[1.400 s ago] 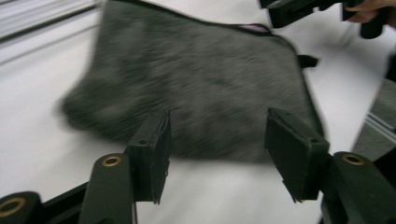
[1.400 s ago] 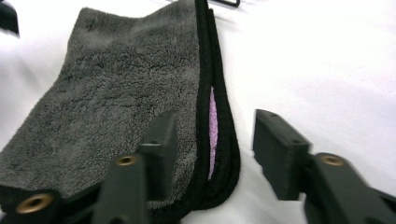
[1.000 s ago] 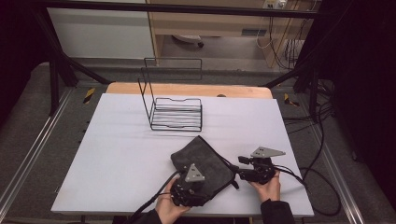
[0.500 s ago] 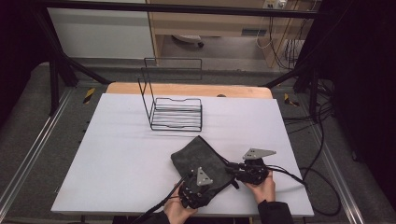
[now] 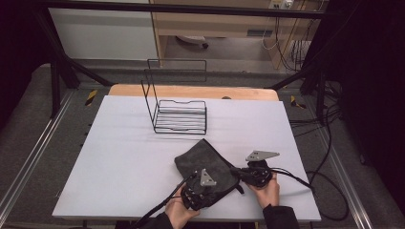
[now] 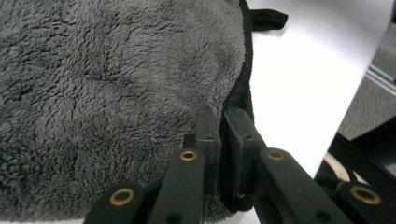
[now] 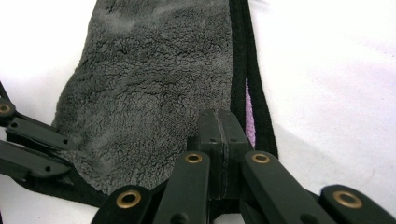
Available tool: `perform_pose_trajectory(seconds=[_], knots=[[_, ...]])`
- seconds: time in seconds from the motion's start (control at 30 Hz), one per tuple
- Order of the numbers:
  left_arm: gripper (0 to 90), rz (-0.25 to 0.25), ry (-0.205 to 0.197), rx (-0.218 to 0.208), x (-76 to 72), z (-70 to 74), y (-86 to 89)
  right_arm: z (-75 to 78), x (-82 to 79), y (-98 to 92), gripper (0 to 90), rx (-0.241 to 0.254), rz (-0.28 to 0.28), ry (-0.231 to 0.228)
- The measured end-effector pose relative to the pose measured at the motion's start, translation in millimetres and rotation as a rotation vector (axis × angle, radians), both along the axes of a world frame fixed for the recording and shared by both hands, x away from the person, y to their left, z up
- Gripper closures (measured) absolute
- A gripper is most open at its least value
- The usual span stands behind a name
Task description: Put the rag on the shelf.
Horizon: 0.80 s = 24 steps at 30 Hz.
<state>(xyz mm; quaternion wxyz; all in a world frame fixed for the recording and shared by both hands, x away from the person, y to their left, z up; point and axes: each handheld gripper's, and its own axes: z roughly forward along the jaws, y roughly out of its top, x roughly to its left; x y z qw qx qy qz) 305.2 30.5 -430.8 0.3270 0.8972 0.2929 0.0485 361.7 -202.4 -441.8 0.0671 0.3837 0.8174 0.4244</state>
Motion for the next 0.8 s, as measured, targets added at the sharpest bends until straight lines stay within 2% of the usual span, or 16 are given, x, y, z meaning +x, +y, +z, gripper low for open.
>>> perform_pose_trajectory(seconds=[0.1,0.13,0.17,0.27,0.3,0.33,0.5,0.6,0.67,0.8], knots=[[84.5,-0.021,0.000,0.021,-1.3,3.0,7.2,4.5,-1.0,4.6,90.0,-0.002,-0.012,-0.026],[84.5,-0.030,-0.001,0.032,-1.8,4.0,10.7,5.3,-1.0,5.0,90.0,0.016,-0.010,-0.029],[84.5,-0.037,0.002,0.037,-2.4,5.7,18.5,5.3,-0.9,5.3,90.0,0.029,-0.007,-0.027],[84.5,-0.045,0.006,0.038,-2.1,6.4,26.8,4.5,-1.9,5.9,90.0,0.029,-0.010,-0.032],[84.5,-0.048,0.010,0.037,-1.8,6.1,30.7,3.2,-2.5,6.5,77.2,0.027,-0.017,-0.036],[84.5,-0.055,0.013,0.040,-1.6,6.2,34.4,2.5,-2.7,7.1,74.6,0.030,-0.016,-0.031],[84.4,-0.093,-0.005,0.084,-3.0,9.8,51.8,1.4,-4.9,8.6,67.6,0.043,-0.005,-0.034],[84.3,-0.105,-0.008,0.099,-2.7,11.5,66.8,1.6,-6.7,9.5,57.8,0.059,-0.014,-0.044],[84.3,-0.104,-0.006,0.100,-2.8,11.7,76.7,1.6,-6.6,9.7,56.9,0.063,-0.015,-0.043],[82.9,-0.104,-0.014,0.065,-5.1,11.1,91.8,0.8,-6.4,11.9,48.2,0.082,-0.021,-0.047]])
